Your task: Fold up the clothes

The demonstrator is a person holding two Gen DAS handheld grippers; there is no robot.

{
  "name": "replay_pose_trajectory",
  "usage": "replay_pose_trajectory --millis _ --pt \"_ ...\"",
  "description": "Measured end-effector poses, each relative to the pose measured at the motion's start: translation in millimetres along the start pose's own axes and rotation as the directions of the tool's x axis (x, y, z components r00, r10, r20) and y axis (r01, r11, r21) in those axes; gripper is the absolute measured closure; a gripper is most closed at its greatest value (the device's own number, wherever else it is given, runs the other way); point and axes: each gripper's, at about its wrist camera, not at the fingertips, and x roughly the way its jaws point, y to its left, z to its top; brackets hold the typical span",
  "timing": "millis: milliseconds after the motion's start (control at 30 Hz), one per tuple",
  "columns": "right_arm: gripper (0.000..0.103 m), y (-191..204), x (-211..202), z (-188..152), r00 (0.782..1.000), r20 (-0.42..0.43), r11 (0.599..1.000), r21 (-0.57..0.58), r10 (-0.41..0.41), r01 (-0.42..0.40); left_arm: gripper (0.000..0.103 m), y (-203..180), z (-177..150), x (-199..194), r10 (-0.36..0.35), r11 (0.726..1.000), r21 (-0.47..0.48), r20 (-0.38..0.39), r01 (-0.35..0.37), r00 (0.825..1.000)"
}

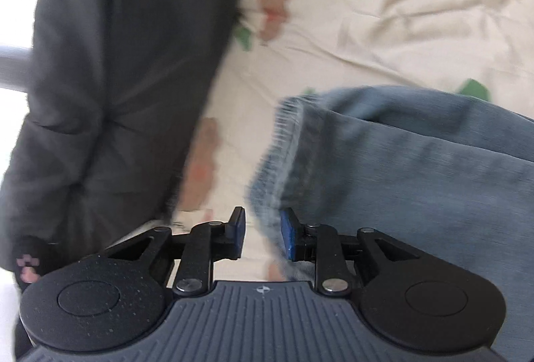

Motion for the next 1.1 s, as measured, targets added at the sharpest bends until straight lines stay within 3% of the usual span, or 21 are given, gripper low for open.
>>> replay_pose_trajectory --millis 300,533,733,900,1100 --pt "0.071 18.2 -37.0 -1.5 0.998 0.057 0.997 -0.065 -0.027 0.030 0.023 -6.8 1.8 -18.4 0.010 1.000 0.009 0.037 -0.010 0.999" --pt "0.071 -9.9 -61.1 -14.6 0.994 0.090 0.997 -0.043 -0.062 0.066 0.022 -8.3 -8.5 -20.1 0.003 1.000 0.011 0.015 -0.003 1.000" --pt "0.071 -38.6 -82.6 -26.0 0.985 0.124 0.991 -0.051 -0.117 0.124 0.022 -10.9 -19.3 -1.6 0.005 1.000 0.019 -0.055 -0.004 0.998" --pt "0.069 -64.4 -99.7 -37.8 0.976 0.156 0.986 -0.050 -0.152 0.161 0.022 -15.7 -24.3 12.4 0.015 0.999 0.029 -0.060 -0.014 0.998" --pt "0.069 -82.9 -85.1 -46.5 0.968 0.148 0.970 -0.103 -0.203 0.219 0.022 -10.1 -28.9 25.8 0.046 0.999 0.017 -0.049 -0.045 0.998"
